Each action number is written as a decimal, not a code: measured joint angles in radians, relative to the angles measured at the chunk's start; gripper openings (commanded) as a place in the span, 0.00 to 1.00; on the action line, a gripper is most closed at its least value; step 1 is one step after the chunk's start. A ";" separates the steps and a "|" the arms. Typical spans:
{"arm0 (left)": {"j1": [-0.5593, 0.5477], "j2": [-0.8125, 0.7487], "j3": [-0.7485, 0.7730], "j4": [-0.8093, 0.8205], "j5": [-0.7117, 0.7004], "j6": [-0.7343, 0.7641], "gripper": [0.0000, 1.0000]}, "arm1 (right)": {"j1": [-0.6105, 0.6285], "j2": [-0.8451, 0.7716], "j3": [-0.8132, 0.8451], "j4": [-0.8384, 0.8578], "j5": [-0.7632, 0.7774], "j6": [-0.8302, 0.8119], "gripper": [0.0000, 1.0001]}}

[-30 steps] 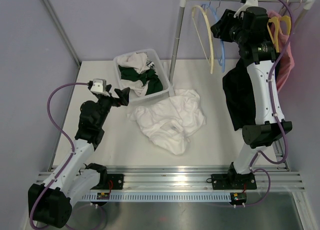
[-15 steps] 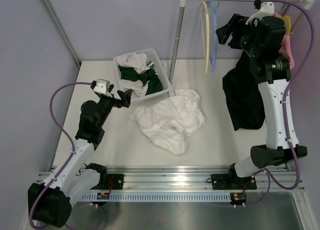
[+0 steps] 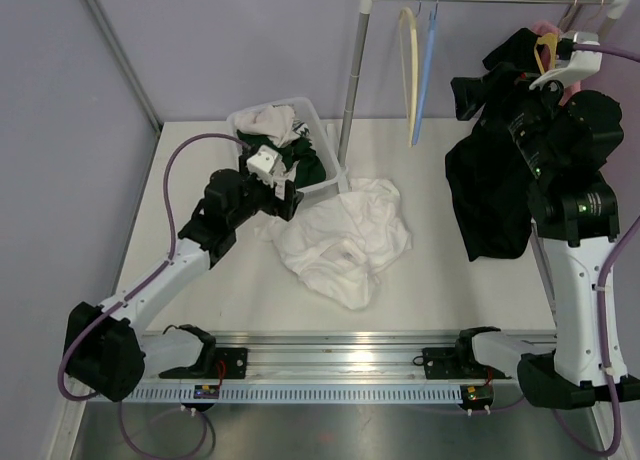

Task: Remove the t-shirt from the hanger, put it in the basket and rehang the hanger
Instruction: Place the tshirt into the basket

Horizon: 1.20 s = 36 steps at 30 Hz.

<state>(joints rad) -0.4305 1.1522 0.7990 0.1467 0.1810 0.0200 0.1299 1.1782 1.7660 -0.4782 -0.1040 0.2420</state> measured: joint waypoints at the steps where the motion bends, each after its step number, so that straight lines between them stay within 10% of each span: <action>1: -0.010 0.018 0.018 -0.026 0.006 0.006 0.99 | 0.000 -0.016 -0.014 0.008 0.006 0.000 1.00; 18: -0.446 0.183 0.059 -0.314 0.025 0.332 0.99 | 0.000 -0.192 -0.253 0.087 0.031 0.000 0.99; 35: -0.515 0.365 0.015 -0.291 0.024 0.556 0.99 | 0.000 -0.226 -0.277 0.100 0.008 0.000 1.00; 36: -0.515 0.393 0.028 -0.289 0.021 0.556 0.81 | 0.000 -0.232 -0.281 0.100 0.008 0.000 0.99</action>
<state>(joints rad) -0.9455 1.5452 0.8268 -0.1425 0.2024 0.5758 0.1299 0.9459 1.4853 -0.3782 -0.0963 0.2420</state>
